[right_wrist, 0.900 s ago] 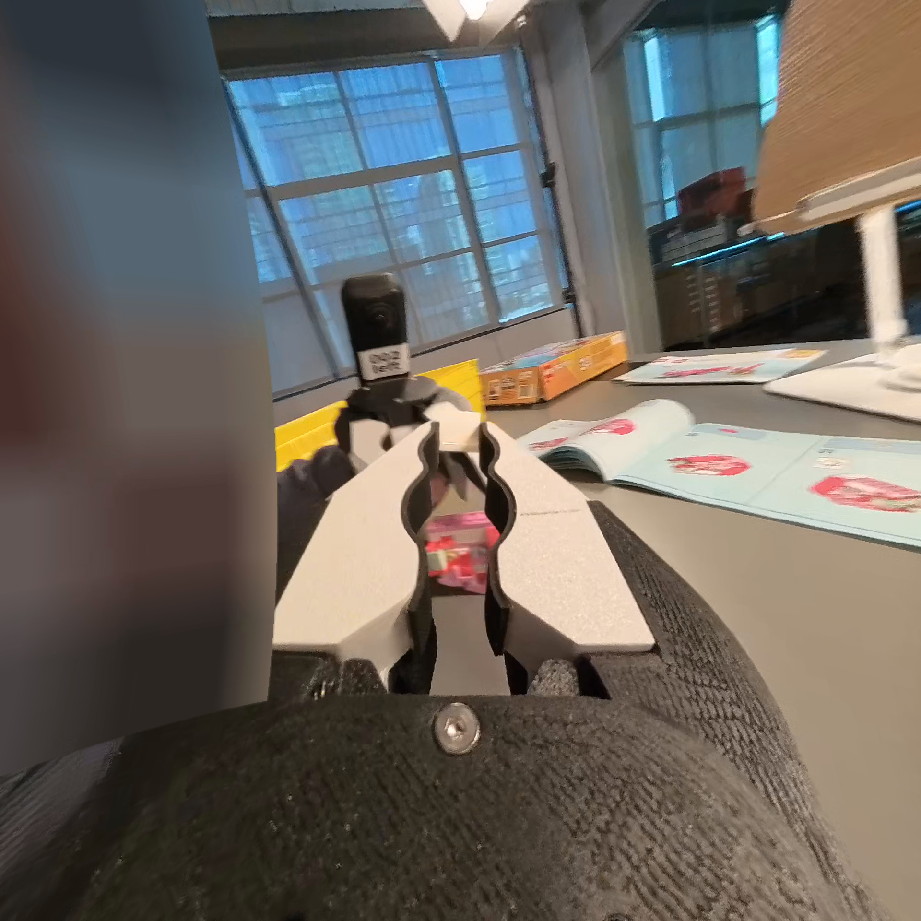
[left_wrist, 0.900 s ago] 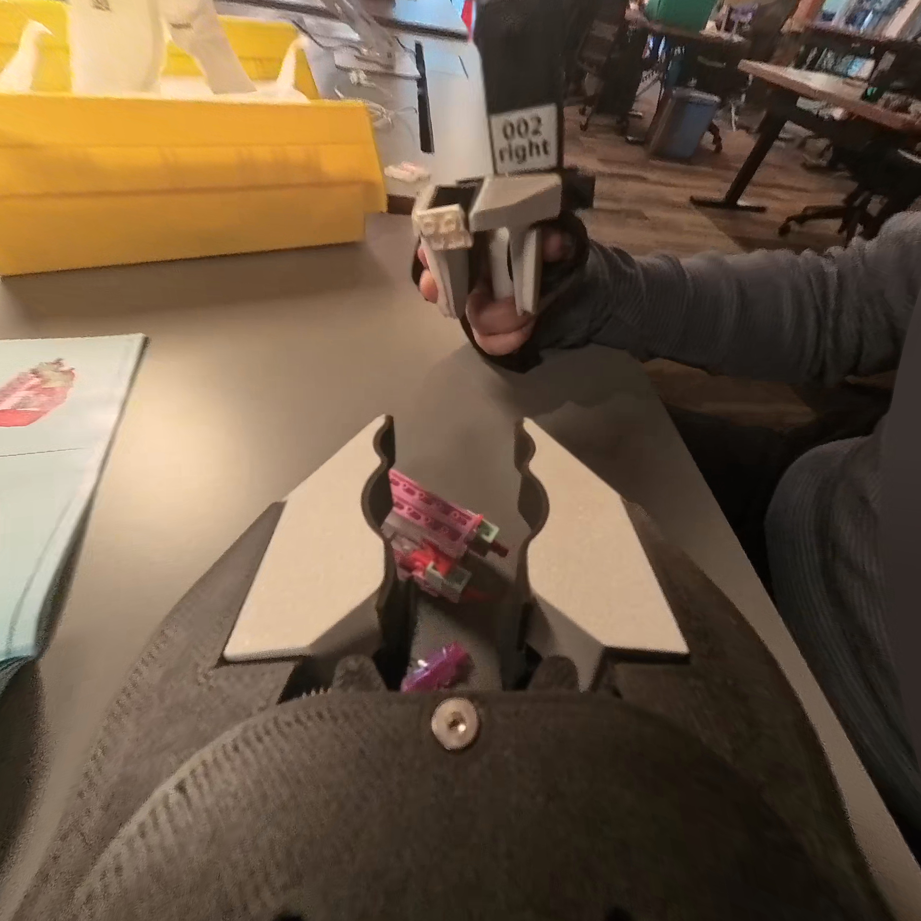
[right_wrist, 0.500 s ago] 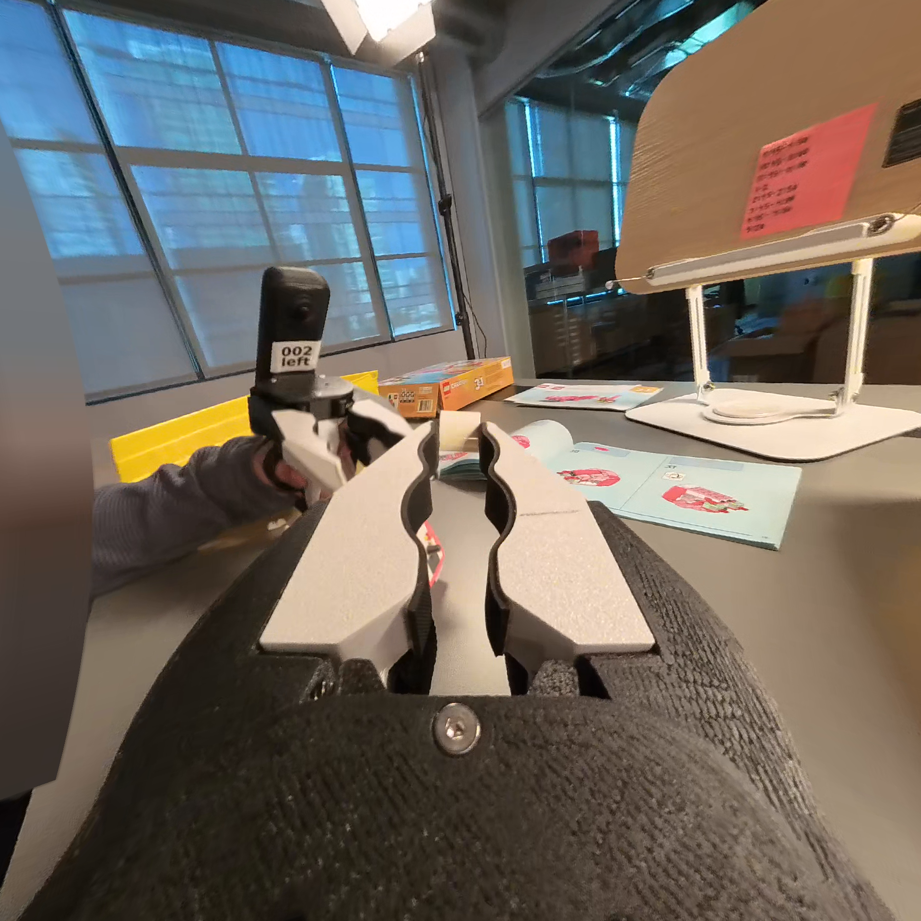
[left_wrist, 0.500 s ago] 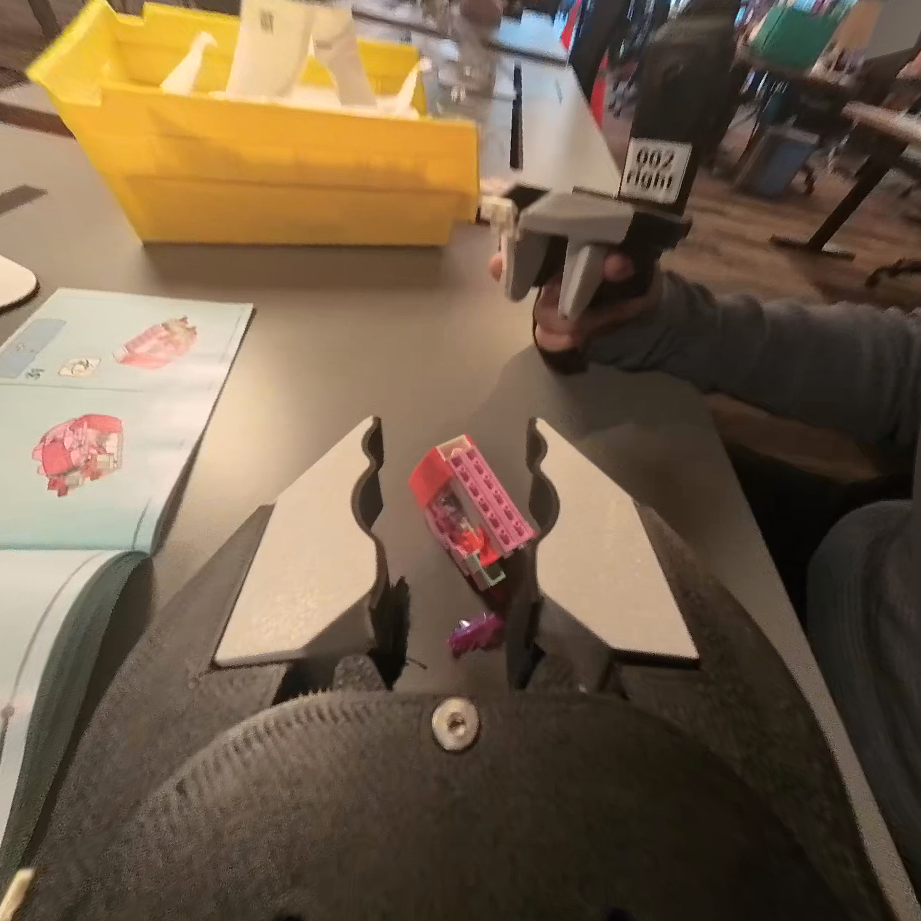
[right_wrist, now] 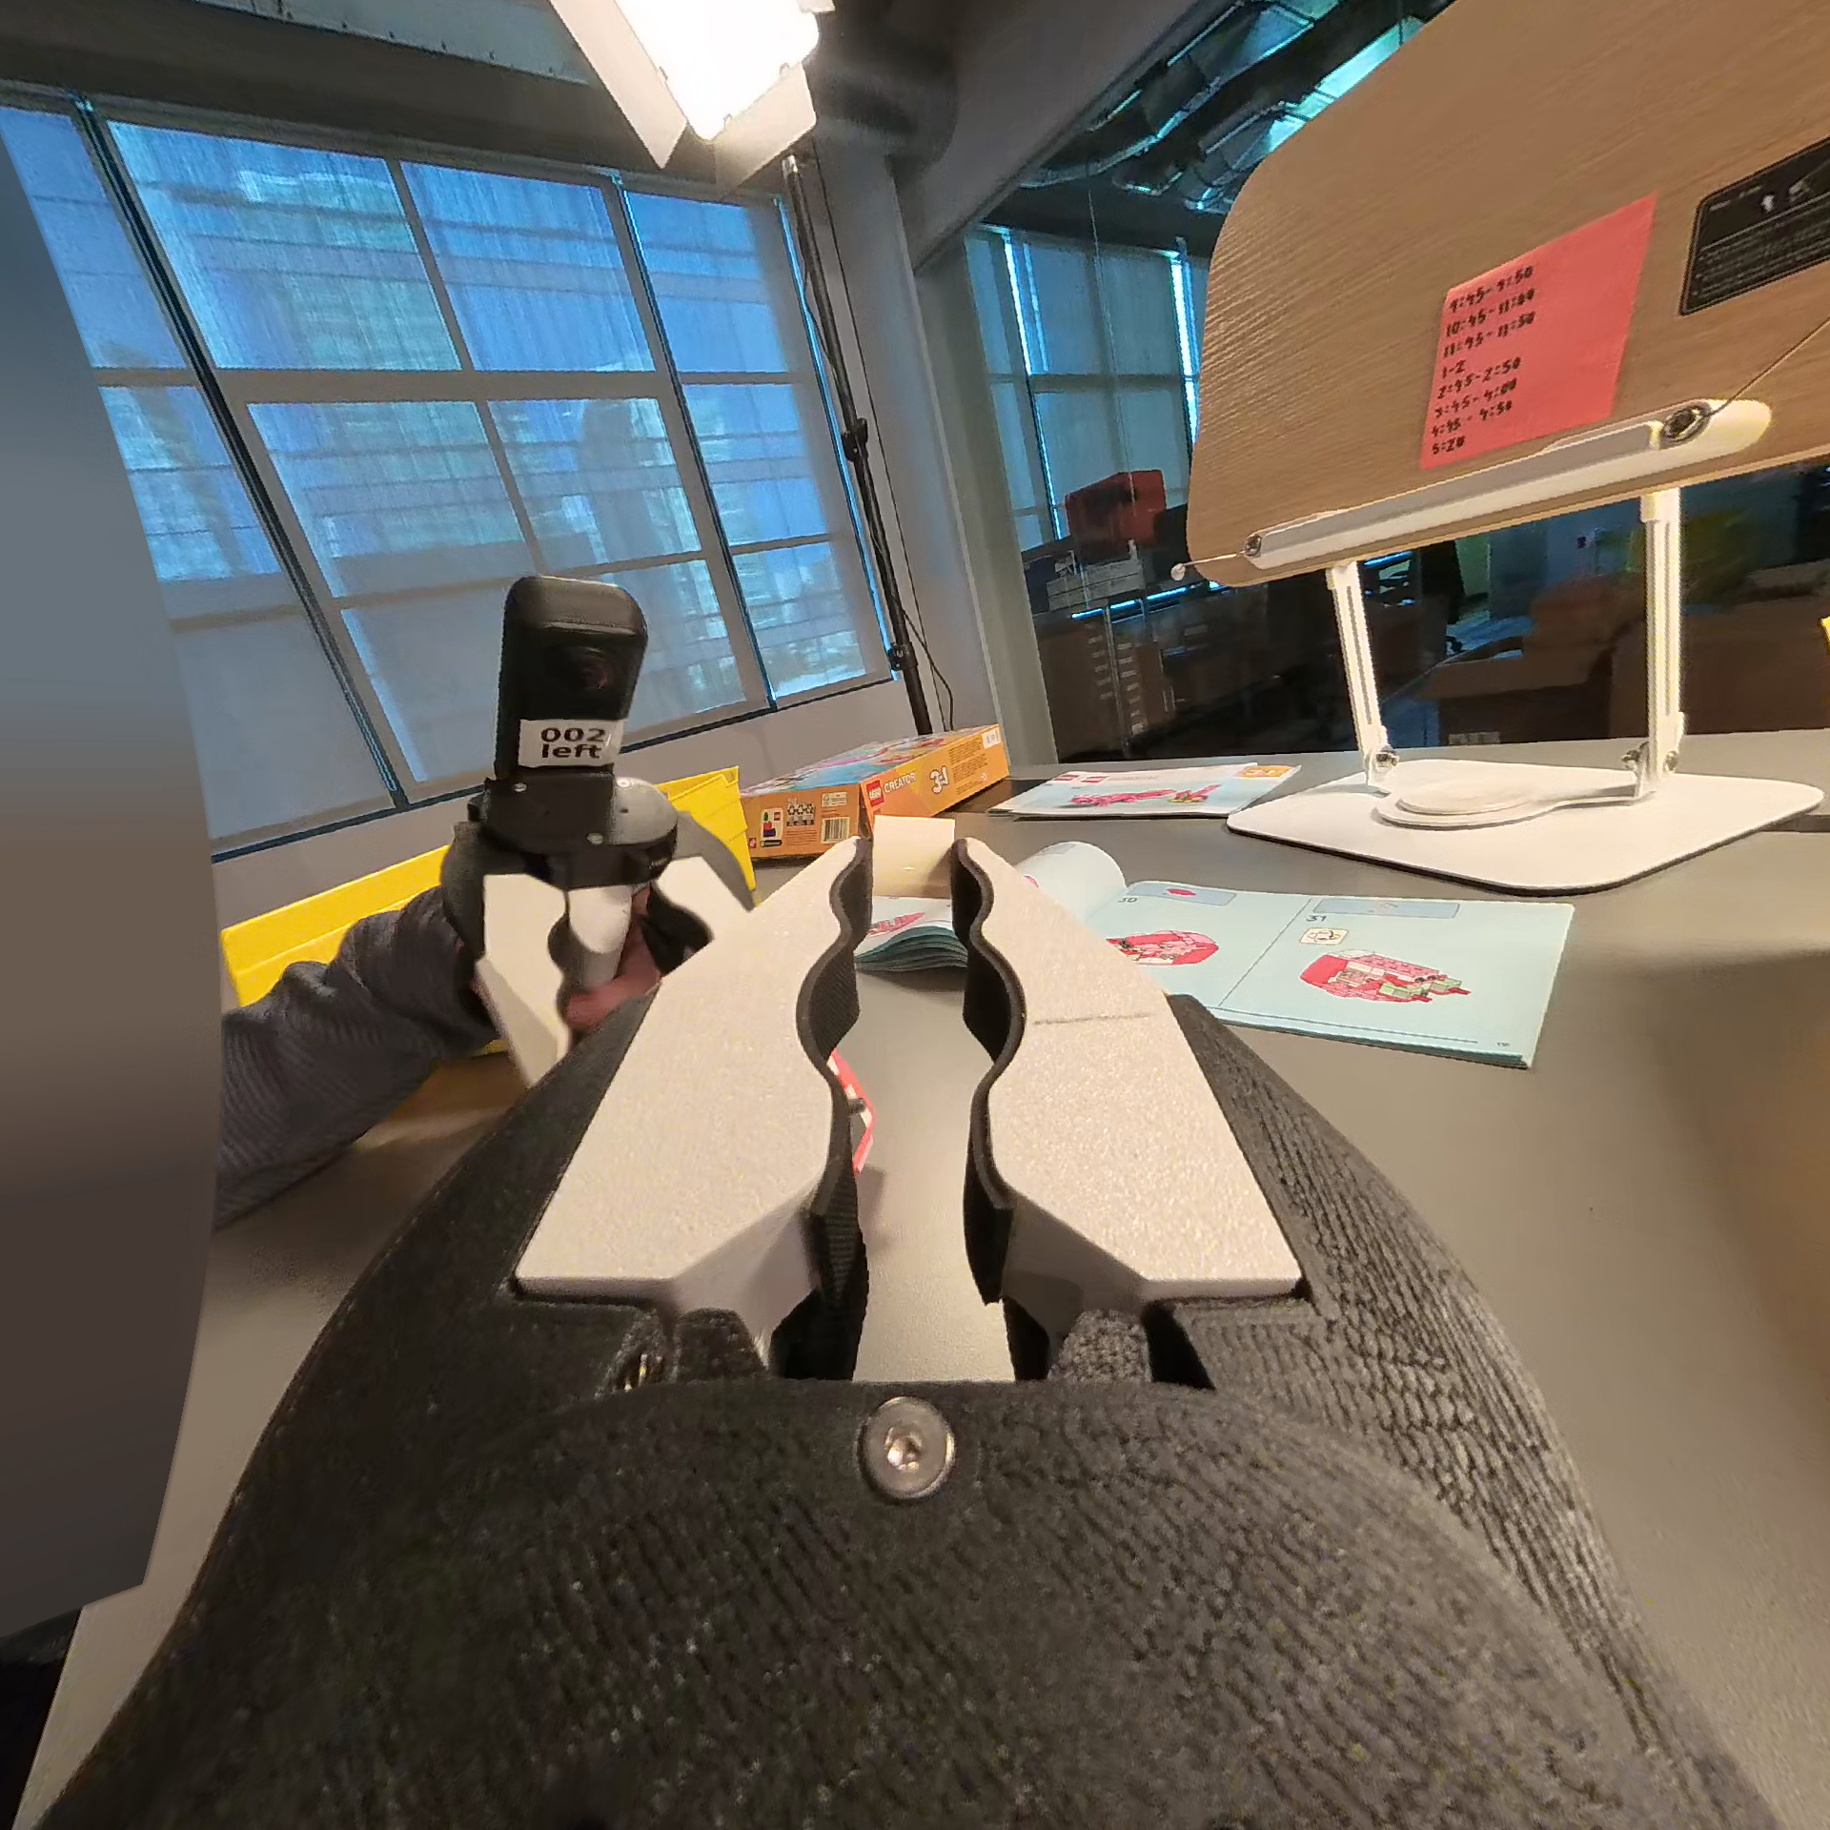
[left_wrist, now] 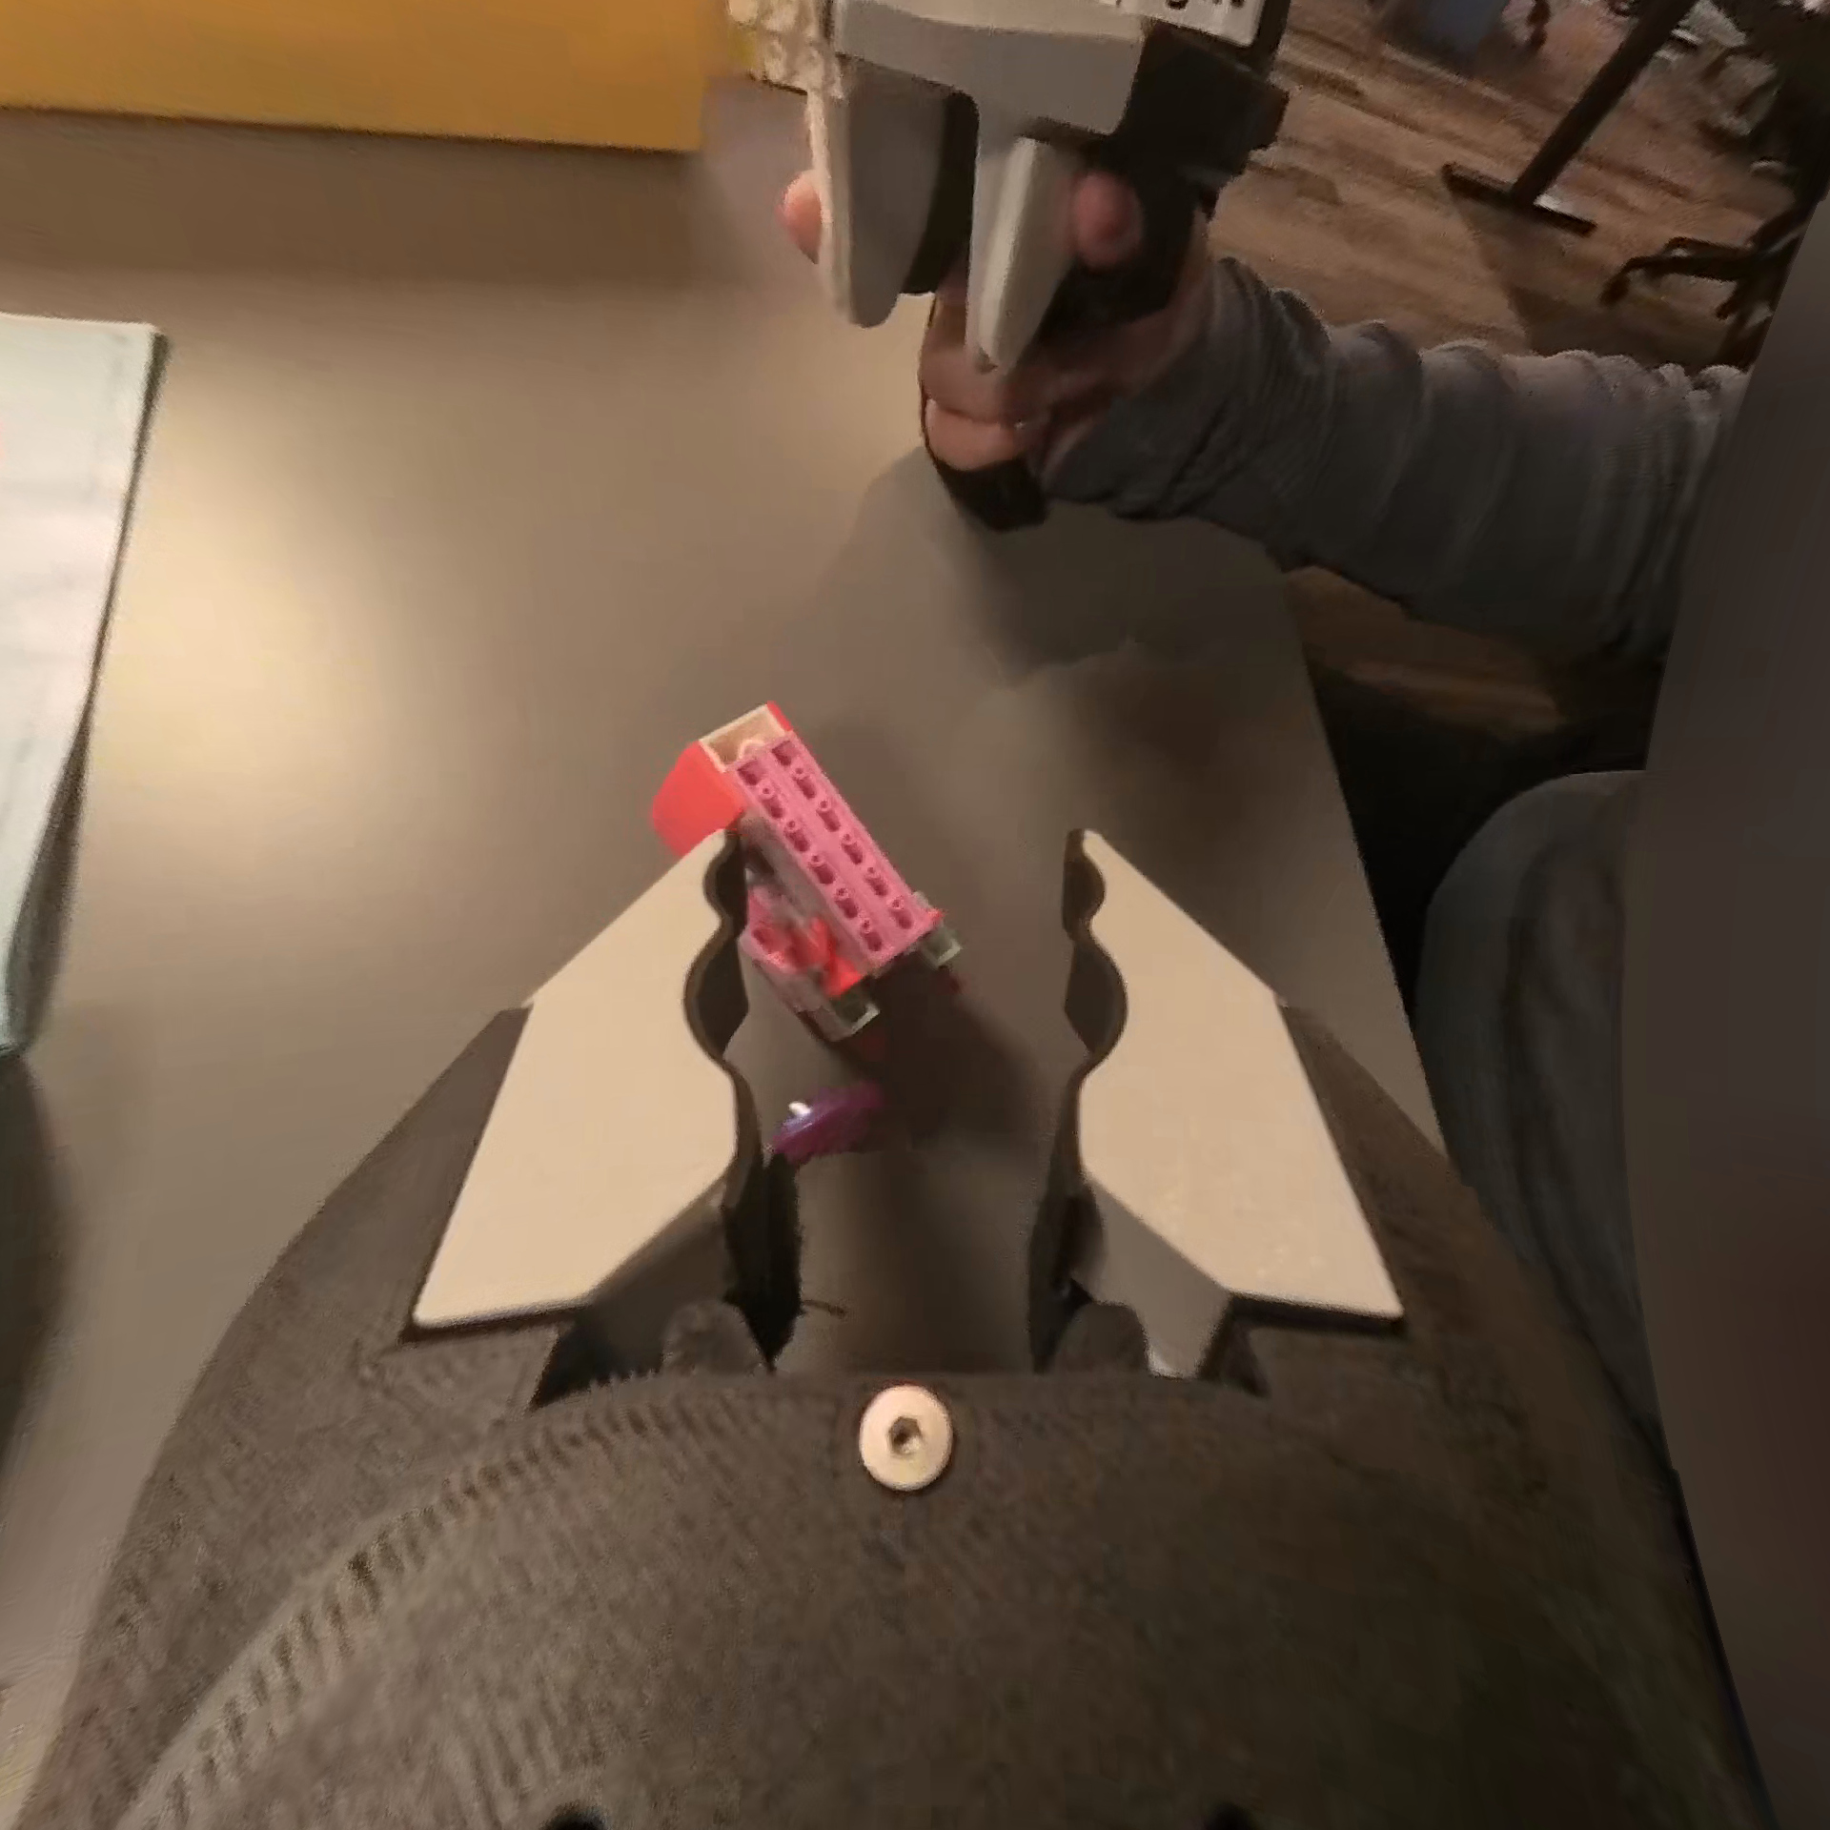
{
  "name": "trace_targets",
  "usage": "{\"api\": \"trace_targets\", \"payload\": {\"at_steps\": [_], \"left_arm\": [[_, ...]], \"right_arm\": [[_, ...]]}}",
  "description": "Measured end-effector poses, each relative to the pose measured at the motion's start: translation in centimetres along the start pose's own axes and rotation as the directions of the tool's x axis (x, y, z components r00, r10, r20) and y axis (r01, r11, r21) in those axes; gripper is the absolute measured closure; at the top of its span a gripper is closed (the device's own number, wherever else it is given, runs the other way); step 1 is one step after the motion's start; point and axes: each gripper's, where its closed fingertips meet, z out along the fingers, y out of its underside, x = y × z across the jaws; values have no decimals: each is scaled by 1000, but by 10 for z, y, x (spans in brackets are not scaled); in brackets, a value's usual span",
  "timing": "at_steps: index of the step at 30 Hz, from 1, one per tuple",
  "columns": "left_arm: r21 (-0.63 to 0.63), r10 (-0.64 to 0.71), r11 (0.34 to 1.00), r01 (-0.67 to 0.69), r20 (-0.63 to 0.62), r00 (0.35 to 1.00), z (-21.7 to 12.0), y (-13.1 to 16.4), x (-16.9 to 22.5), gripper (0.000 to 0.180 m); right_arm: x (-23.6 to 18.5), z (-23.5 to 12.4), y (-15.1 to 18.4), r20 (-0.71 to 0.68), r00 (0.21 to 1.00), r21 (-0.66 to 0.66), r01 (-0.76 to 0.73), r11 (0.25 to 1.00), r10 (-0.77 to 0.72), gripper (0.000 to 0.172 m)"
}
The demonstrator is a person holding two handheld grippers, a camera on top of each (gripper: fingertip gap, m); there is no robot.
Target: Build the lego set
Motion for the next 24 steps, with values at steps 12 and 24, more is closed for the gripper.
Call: {"api": "trace_targets", "payload": {"at_steps": [12,24], "left_arm": [[27,34,999,-32,-87,996,12,-6,19,117],[12,222,975,-223,60,973,14,-4,2,163]], "right_arm": [[4,-1,0,-43,997,-3,57,998,-57,158],[4,-1,0,-65,993,-15,94,995,-95,158]]}}
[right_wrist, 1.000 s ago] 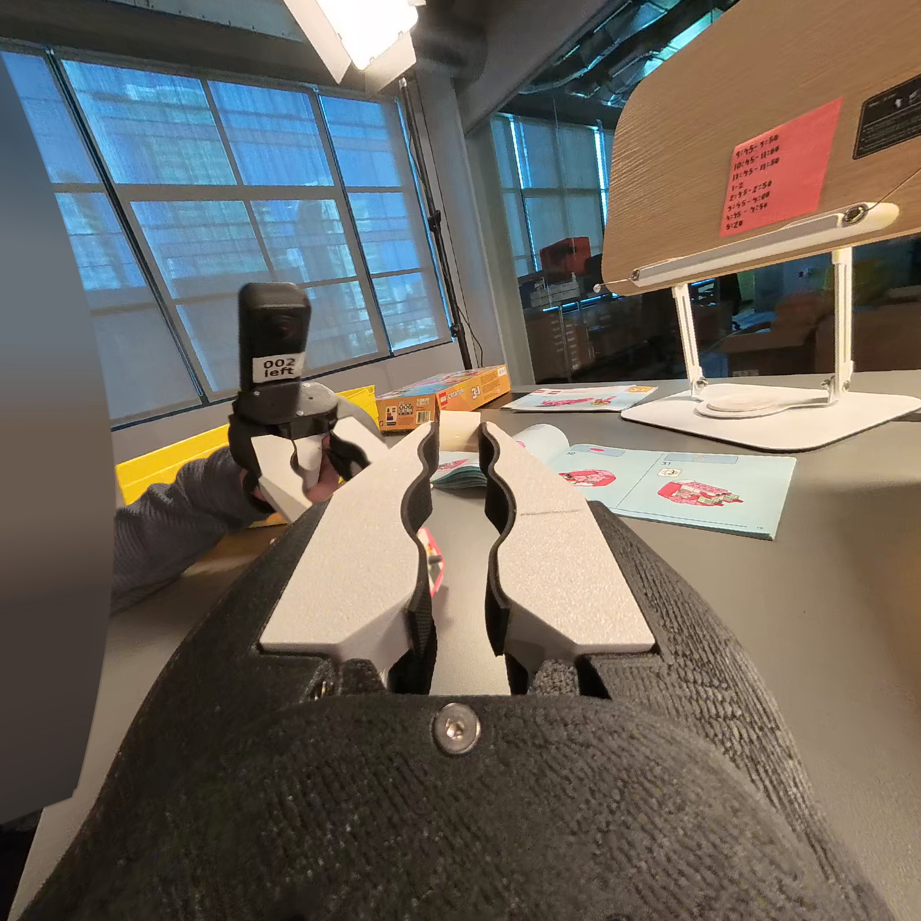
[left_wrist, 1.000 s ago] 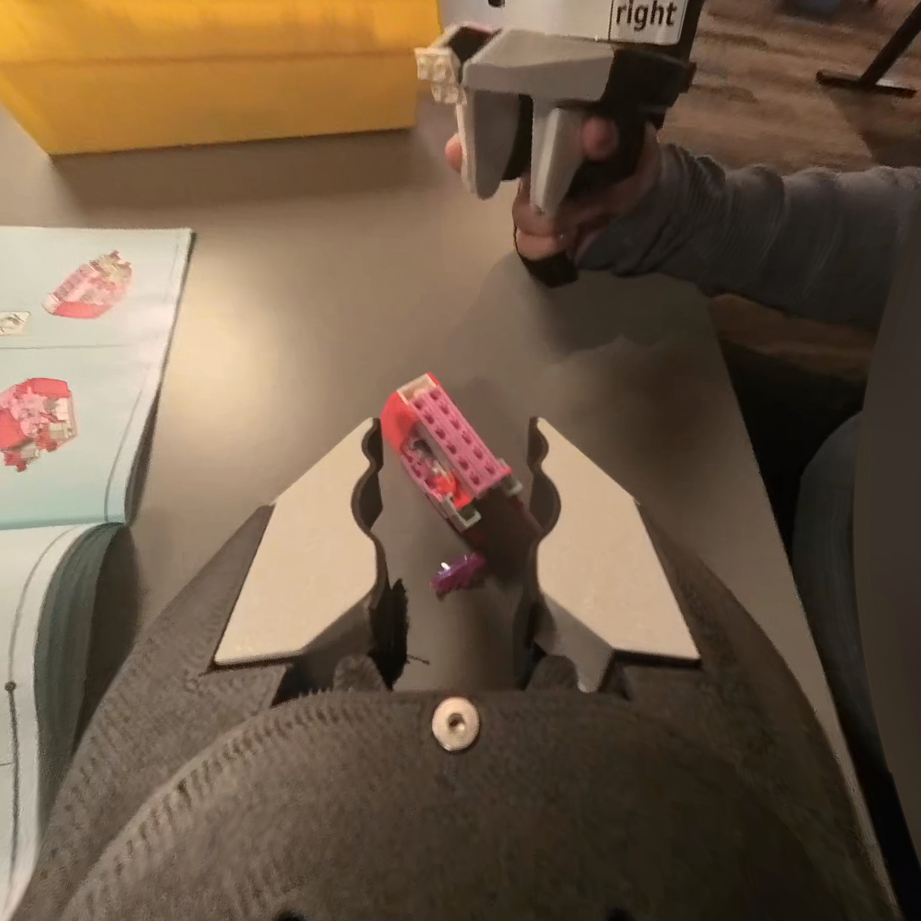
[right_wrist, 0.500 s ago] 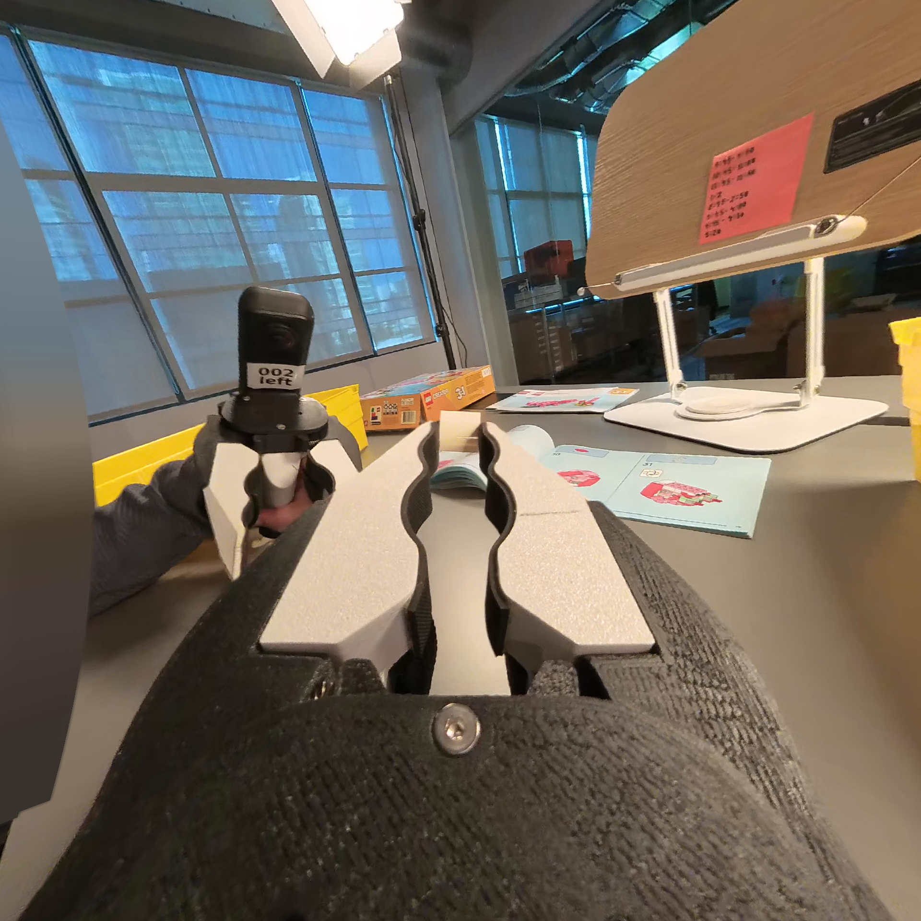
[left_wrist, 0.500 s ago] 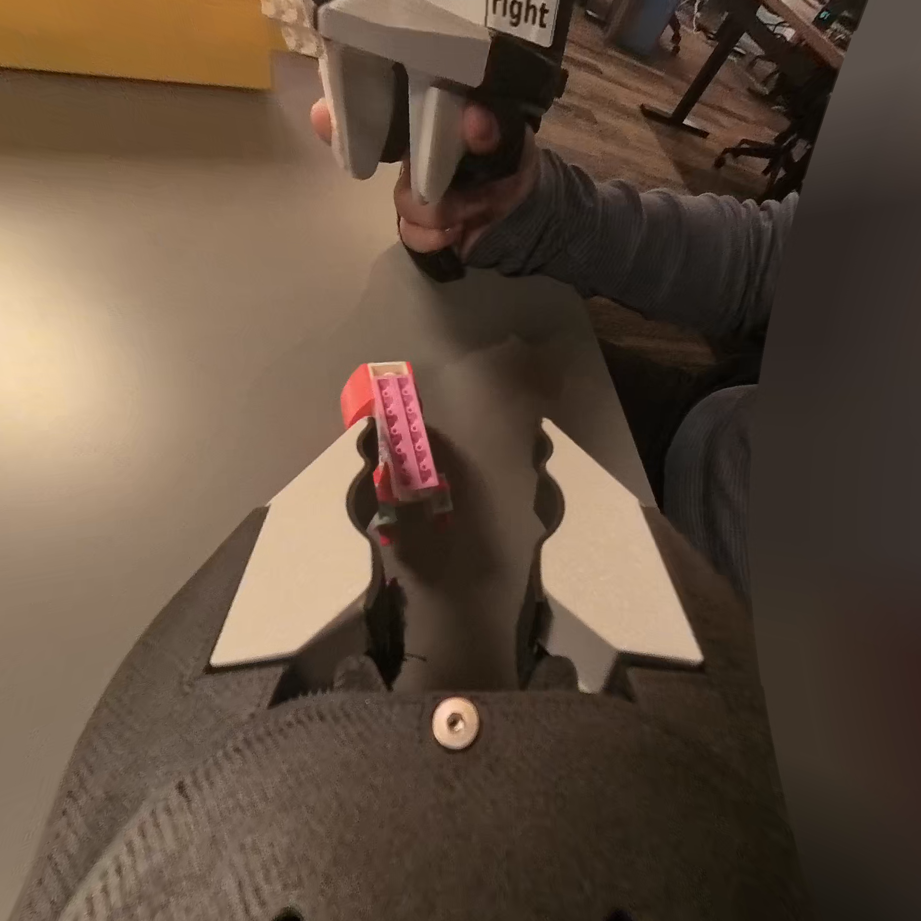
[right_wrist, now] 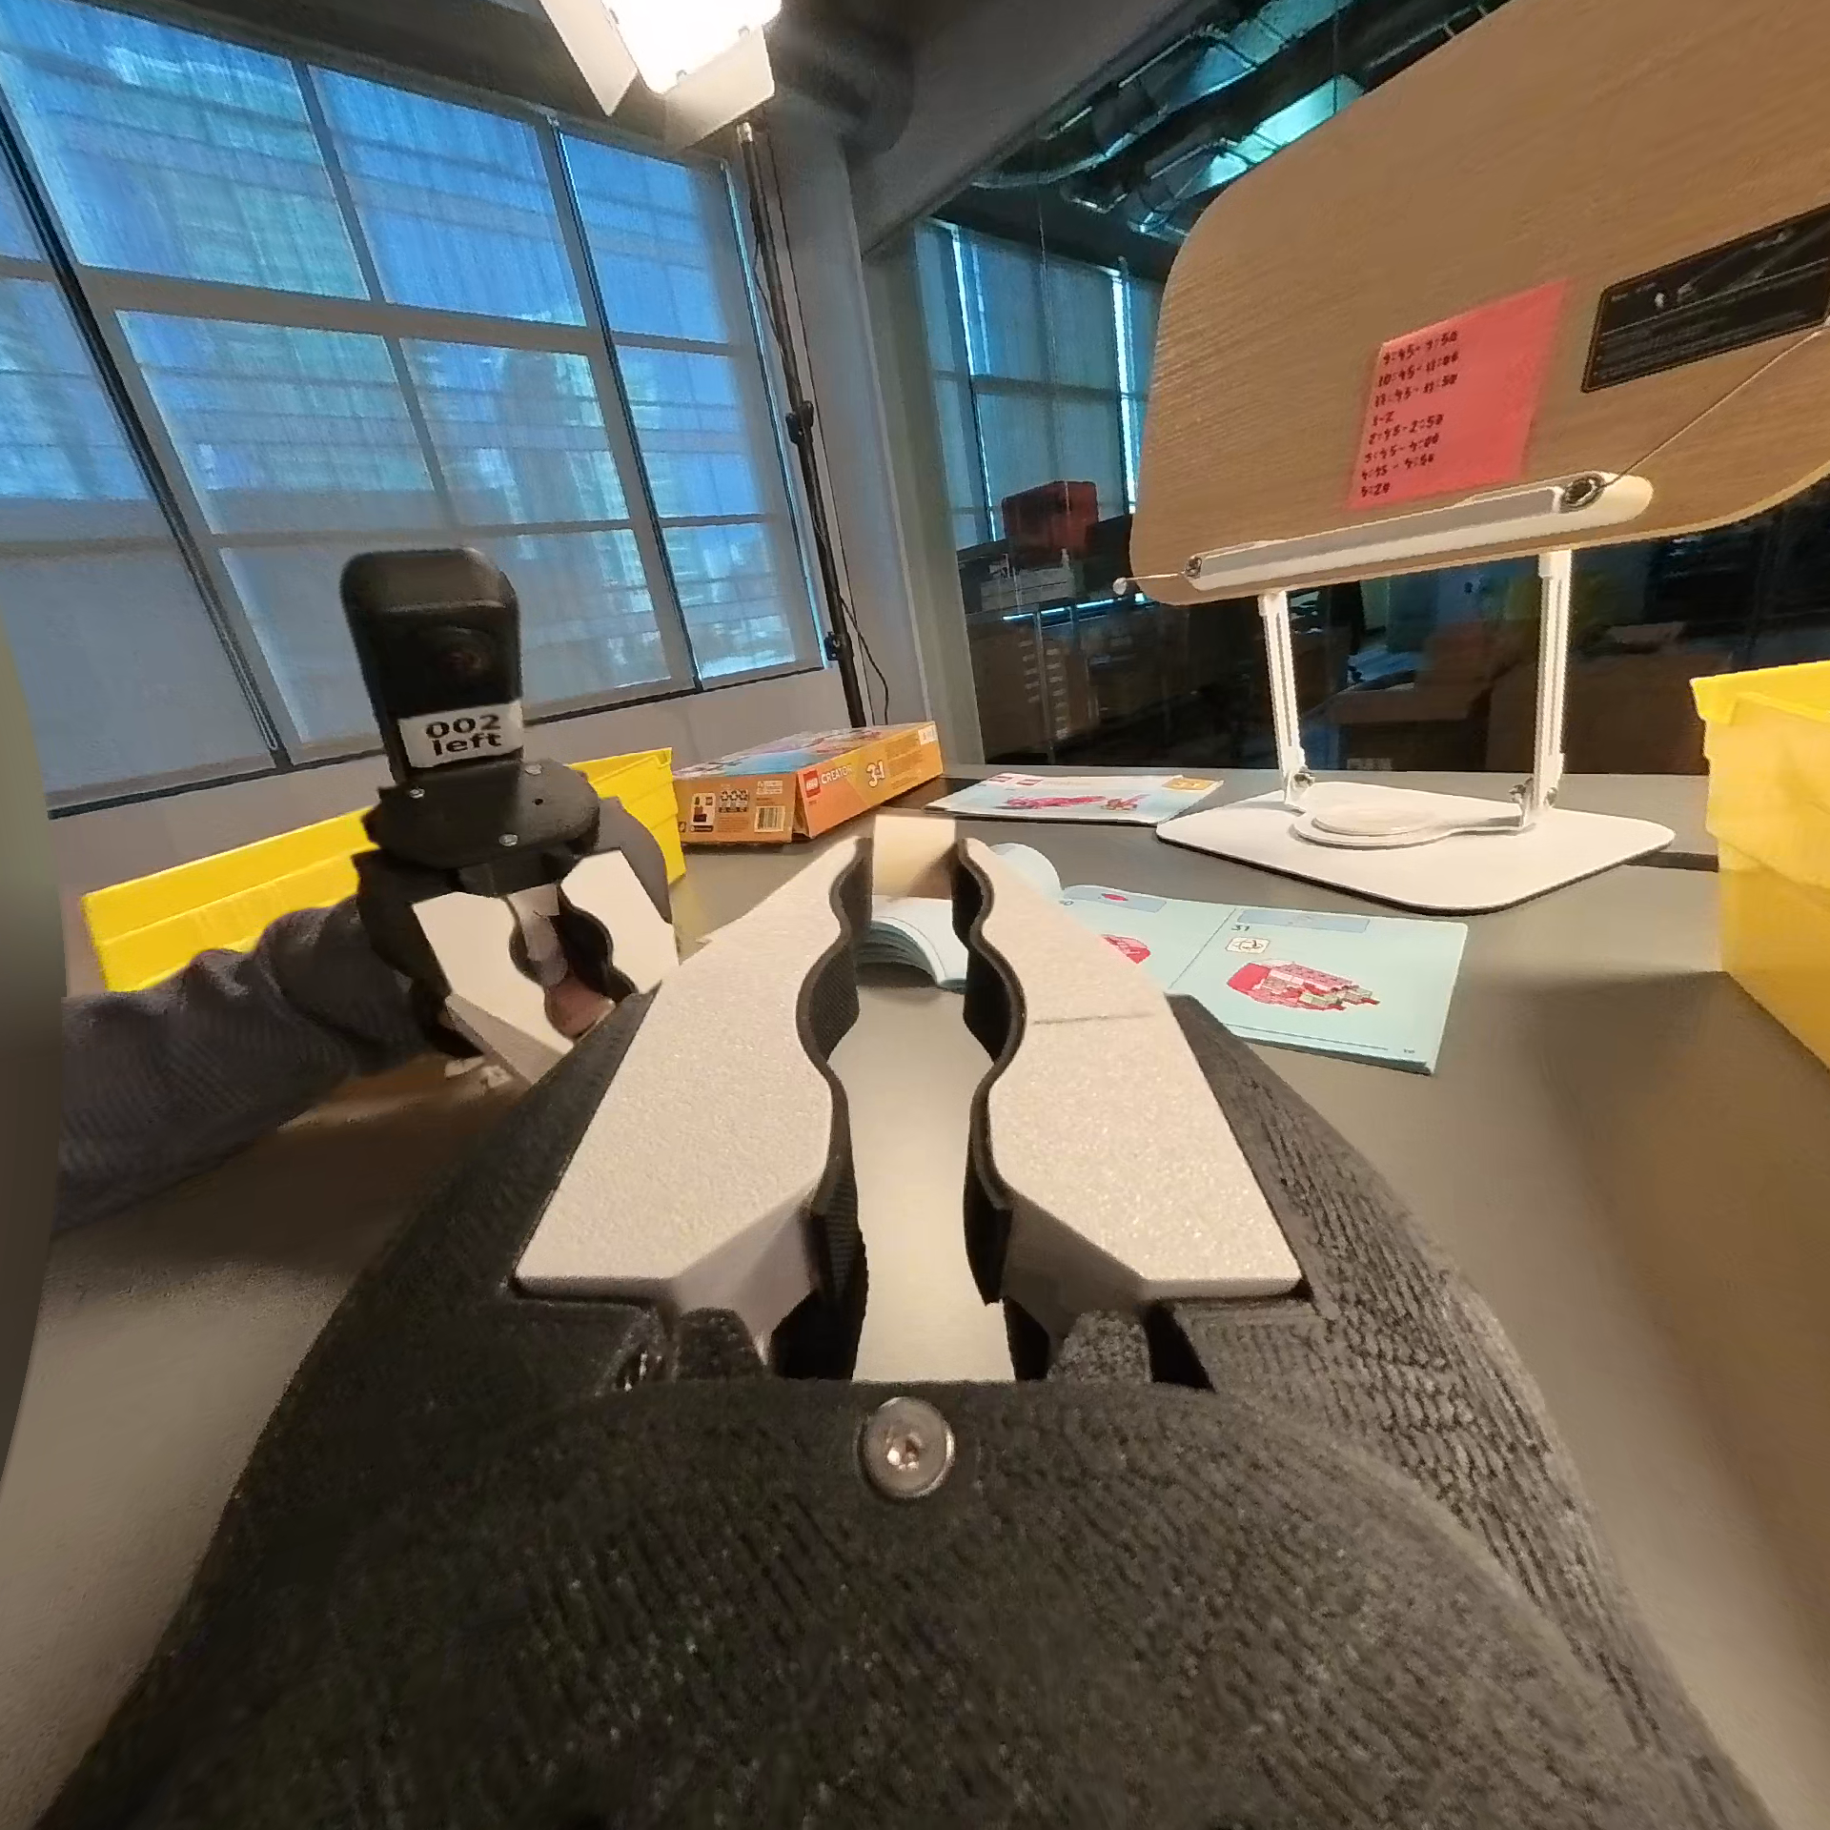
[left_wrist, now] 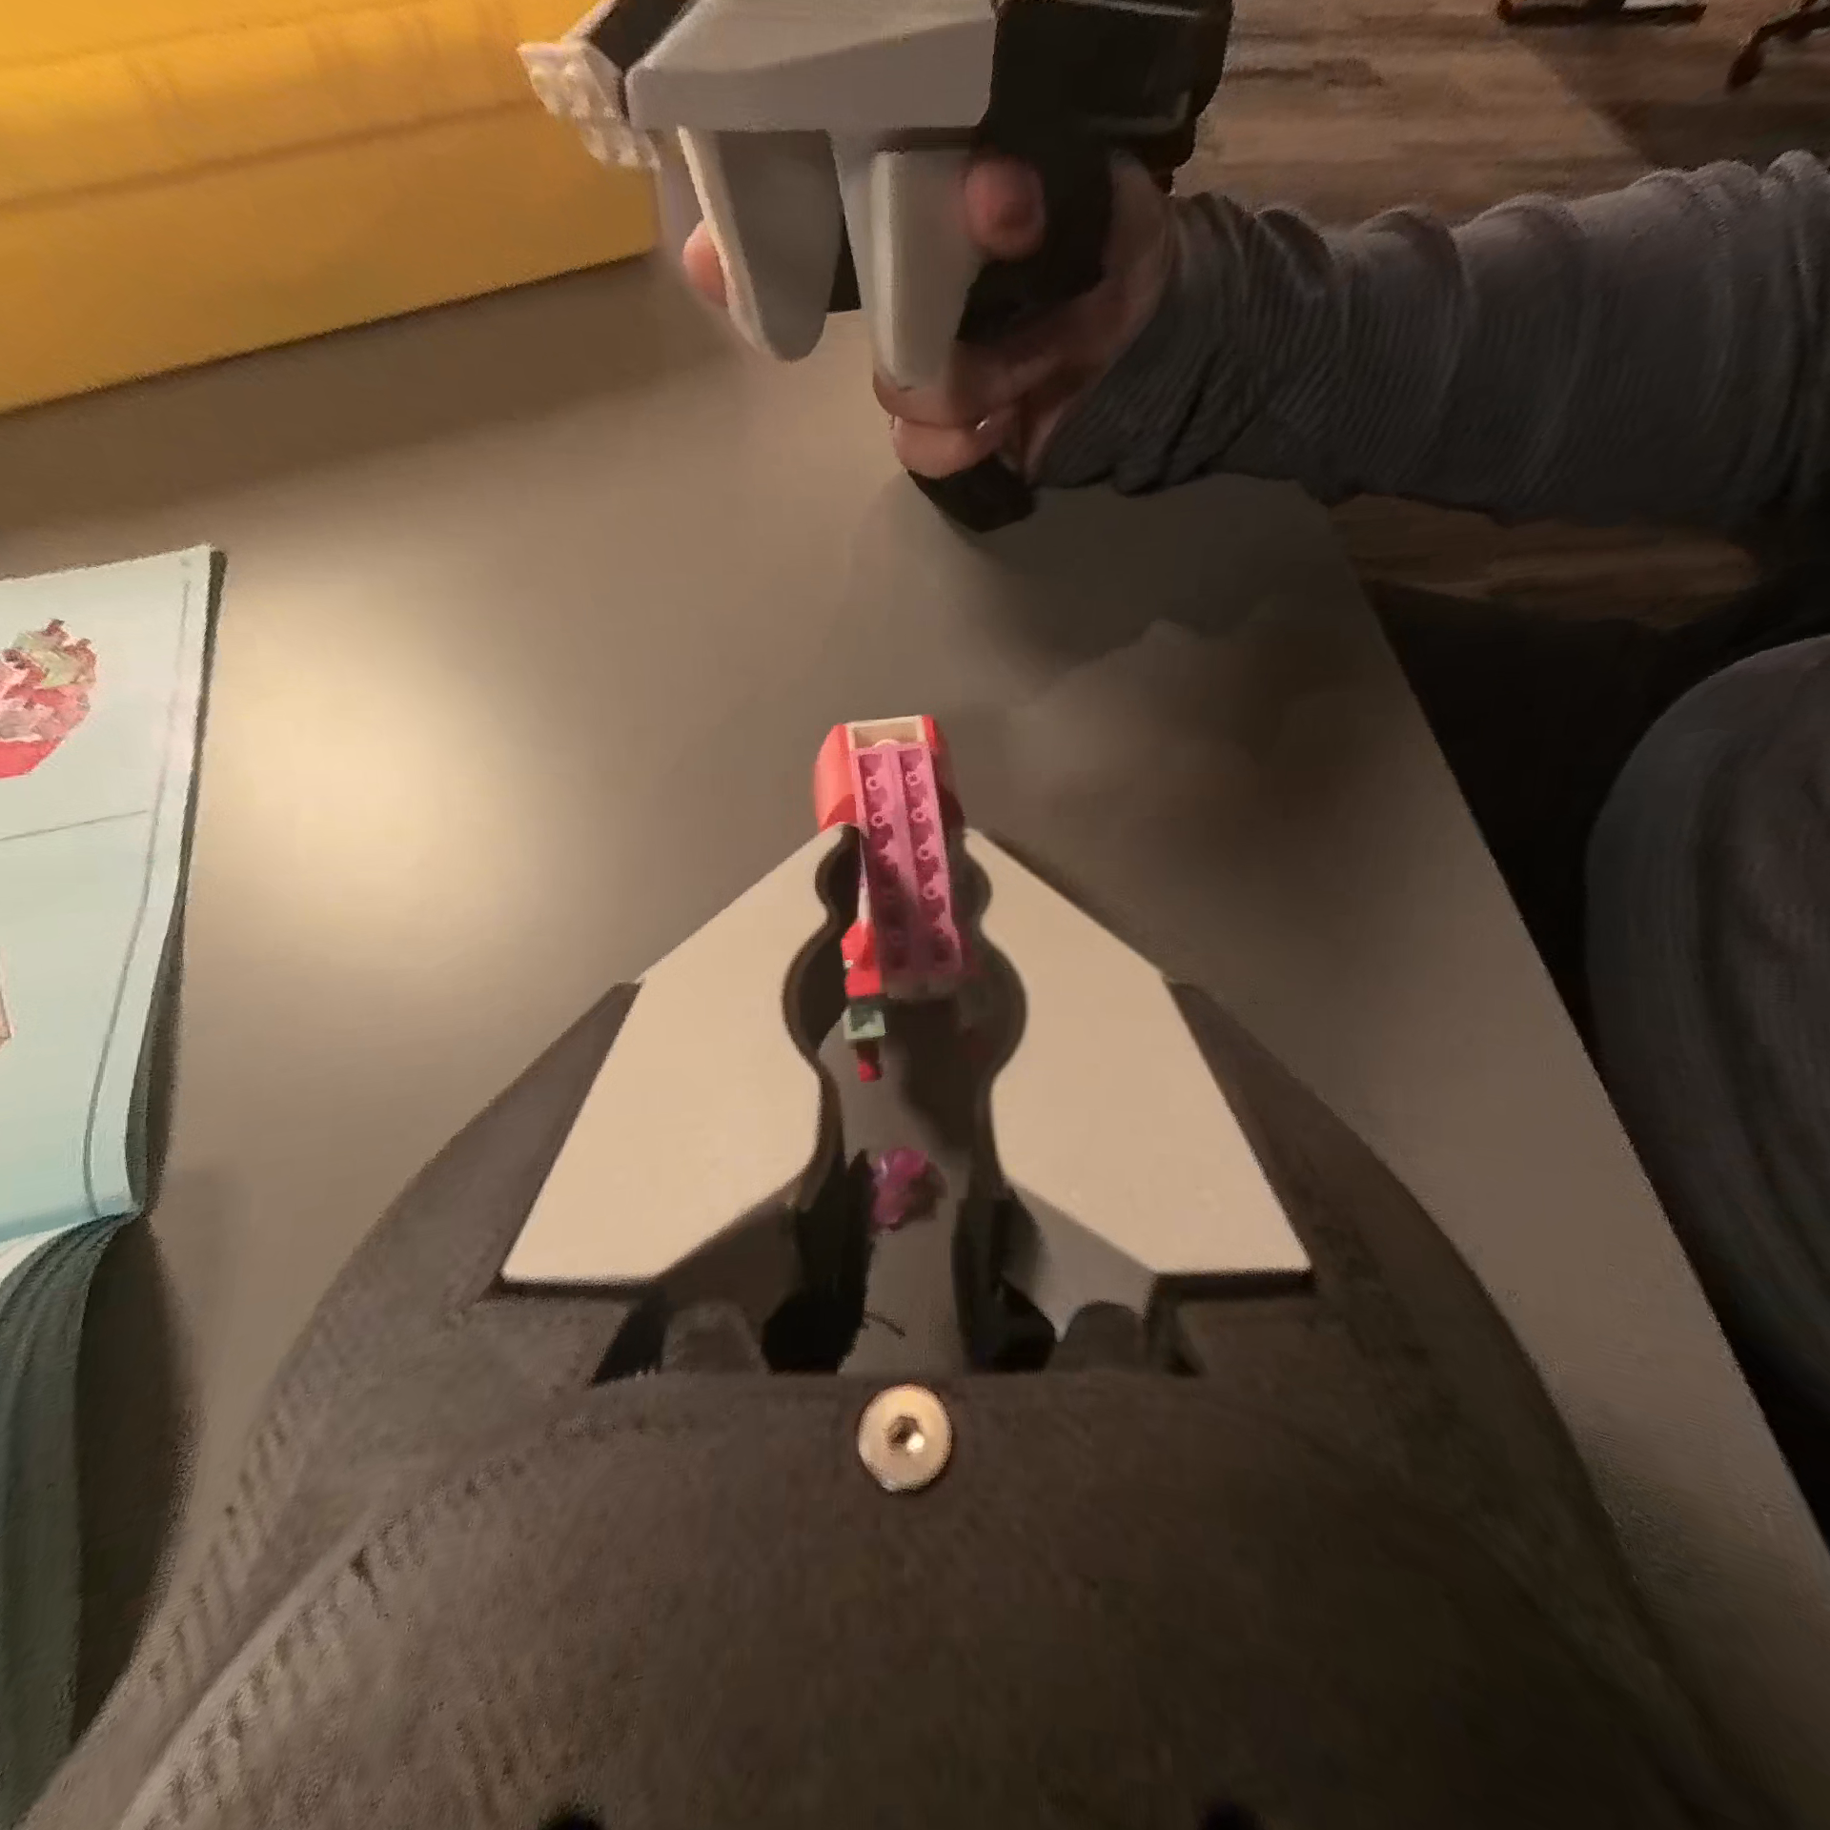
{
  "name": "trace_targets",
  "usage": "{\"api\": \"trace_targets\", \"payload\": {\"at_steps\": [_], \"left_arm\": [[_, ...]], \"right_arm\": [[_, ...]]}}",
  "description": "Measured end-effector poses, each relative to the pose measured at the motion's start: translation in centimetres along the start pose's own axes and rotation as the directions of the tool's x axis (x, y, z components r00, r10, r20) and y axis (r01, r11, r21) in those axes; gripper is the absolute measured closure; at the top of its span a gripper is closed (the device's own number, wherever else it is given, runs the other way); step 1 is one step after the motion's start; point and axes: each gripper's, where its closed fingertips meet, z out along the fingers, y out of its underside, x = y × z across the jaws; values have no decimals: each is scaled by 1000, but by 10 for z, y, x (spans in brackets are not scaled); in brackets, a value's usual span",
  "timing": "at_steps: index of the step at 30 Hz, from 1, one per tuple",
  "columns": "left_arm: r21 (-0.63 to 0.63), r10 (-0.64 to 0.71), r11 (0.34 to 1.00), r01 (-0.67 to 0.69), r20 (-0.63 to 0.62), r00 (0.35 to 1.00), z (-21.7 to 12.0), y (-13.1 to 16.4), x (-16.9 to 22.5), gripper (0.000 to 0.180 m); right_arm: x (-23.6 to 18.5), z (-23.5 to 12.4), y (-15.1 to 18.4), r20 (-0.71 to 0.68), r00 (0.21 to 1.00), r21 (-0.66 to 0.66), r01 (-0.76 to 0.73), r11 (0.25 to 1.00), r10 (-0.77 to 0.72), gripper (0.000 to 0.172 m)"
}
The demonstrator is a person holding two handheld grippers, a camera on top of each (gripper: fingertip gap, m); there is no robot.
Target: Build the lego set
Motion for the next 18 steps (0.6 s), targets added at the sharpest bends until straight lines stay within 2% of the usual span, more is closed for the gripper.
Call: {"api": "trace_targets", "payload": {"at_steps": [2,4,6,7,9,11,13,14,16,18], "left_arm": [[25,-24,999,24,-15,1000,0,-1,-1,163],[36,-52,998,53,-22,998,0,0,-3,149],[30,-70,997,71,-28,997,1,2,-4,140],[24,-73,997,74,-24,997,1,3,-5,137],[13,-72,997,72,-24,997,3,6,-5,136],[7,-69,998,69,-26,997,4,6,-4,135],[3,-65,998,65,-28,997,5,6,-3,133],[0,-65,998,65,-31,997,6,7,-2,132],[-9,-69,998,68,-39,997,6,8,0,132],[-17,-75,997,74,-49,996,7,10,0,132]], "right_arm": [[2,0,1,-9,1000,-12,7,1000,-7,158],[5,-2,3,-24,1000,-40,16,999,-17,158],[12,-4,14,-72,997,-140,12,990,-22,158],[14,-5,26,-87,996,-238,0,971,-22,158],[7,-15,58,-67,997,-481,6,877,-44,158],[3,-30,85,-28,989,-670,91,736,-147,158],[0,-45,103,26,975,-789,155,595,-220,157],[-1,-50,108,45,972,-819,168,548,-232,157],[-2,-54,113,54,974,-846,162,508,-221,157],[-2,-54,114,42,979,-842,142,520,-199,157]]}}
